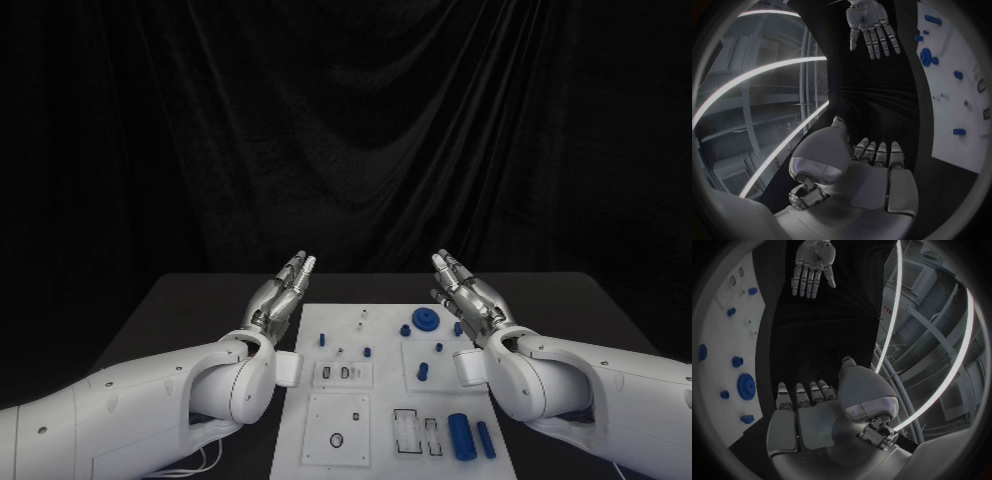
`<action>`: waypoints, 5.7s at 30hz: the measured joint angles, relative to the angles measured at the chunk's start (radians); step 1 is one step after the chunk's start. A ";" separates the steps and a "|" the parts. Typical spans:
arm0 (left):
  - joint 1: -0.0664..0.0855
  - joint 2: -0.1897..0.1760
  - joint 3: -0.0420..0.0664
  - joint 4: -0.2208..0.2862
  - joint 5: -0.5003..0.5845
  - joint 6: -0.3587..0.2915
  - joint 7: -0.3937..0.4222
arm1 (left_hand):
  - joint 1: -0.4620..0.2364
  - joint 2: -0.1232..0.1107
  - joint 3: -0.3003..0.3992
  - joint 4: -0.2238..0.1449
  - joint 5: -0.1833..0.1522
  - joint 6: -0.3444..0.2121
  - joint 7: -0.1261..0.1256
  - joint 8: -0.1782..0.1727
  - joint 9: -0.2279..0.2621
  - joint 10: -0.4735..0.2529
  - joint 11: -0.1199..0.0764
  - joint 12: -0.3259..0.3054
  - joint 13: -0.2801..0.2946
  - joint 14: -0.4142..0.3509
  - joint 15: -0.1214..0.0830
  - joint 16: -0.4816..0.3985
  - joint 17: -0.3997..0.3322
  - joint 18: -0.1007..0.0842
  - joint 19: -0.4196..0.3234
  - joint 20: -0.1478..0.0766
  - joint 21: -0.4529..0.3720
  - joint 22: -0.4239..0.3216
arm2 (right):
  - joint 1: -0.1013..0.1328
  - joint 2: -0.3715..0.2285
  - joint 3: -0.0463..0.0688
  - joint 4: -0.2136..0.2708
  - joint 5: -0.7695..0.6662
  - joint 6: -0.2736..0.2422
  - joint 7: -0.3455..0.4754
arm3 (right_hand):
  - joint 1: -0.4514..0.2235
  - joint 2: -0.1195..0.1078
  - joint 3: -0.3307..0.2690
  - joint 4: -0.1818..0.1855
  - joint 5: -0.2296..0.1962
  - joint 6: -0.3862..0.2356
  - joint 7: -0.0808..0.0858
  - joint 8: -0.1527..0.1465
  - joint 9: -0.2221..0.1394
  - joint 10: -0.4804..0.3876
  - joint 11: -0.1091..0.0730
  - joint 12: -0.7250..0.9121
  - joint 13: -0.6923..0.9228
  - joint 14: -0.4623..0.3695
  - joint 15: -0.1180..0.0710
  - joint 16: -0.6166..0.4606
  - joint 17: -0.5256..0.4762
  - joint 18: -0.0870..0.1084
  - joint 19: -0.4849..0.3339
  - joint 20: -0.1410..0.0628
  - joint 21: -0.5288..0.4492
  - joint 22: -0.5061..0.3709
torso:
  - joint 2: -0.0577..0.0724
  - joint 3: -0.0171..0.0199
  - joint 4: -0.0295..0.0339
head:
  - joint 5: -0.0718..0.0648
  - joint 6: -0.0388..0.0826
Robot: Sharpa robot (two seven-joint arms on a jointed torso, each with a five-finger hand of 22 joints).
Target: Assemble the parts on the task board
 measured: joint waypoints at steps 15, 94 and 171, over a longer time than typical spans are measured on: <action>0.075 0.011 -0.079 -0.023 0.096 0.352 0.077 | 0.077 0.011 0.013 0.009 0.075 0.074 -0.004 0.010 0.008 0.000 -0.021 0.000 0.000 0.000 0.019 0.000 0.000 0.020 0.000 0.061 0.000 0.000 | 0.092 -0.041 -0.095 0.010 0.111 0.362 0.012 | 0.065 -0.003 -0.010 -0.007 0.000 0.038 0.021 0.011 0.009 -0.001 0.050 0.000 0.000 0.000 0.088 0.000 0.000 0.000 0.098 0.067 0.073 0.046 | 0.004 0.0004 0.0023 | 0.000 0.000; 0.075 -0.222 -0.080 -0.029 -0.181 0.383 0.091 | 0.409 -0.034 0.078 -0.014 0.476 0.211 0.043 0.030 0.021 0.109 0.055 0.015 0.032 0.164 0.125 0.121 0.049 0.019 0.085 0.164 0.058 0.028 | 0.321 -0.065 -0.096 0.016 -1.824 0.293 -0.681 | 0.294 -0.325 0.424 -0.222 0.091 0.768 0.144 0.119 0.128 0.815 0.197 0.445 0.092 1.324 -0.053 1.155 0.689 -0.072 1.343 -0.105 1.360 1.181 | 0.188 -0.0561 0.0967 | -0.113 -0.187; 0.075 -0.204 -0.080 -0.078 -0.184 0.444 0.092 | 0.425 -0.025 0.112 -0.027 0.485 0.227 0.066 0.030 0.023 0.119 0.073 0.015 0.035 0.164 0.140 0.132 0.049 0.019 0.096 0.182 0.062 0.028 | 0.284 -0.062 -0.096 -0.008 -1.803 0.182 -0.601 | 0.307 -0.340 0.582 -0.263 0.088 0.944 0.173 0.242 0.276 1.041 0.123 0.507 0.194 1.389 -0.100 1.224 0.833 -0.087 1.384 -0.143 1.402 1.284 | 0.201 -0.0643 0.0997 | -0.096 -0.211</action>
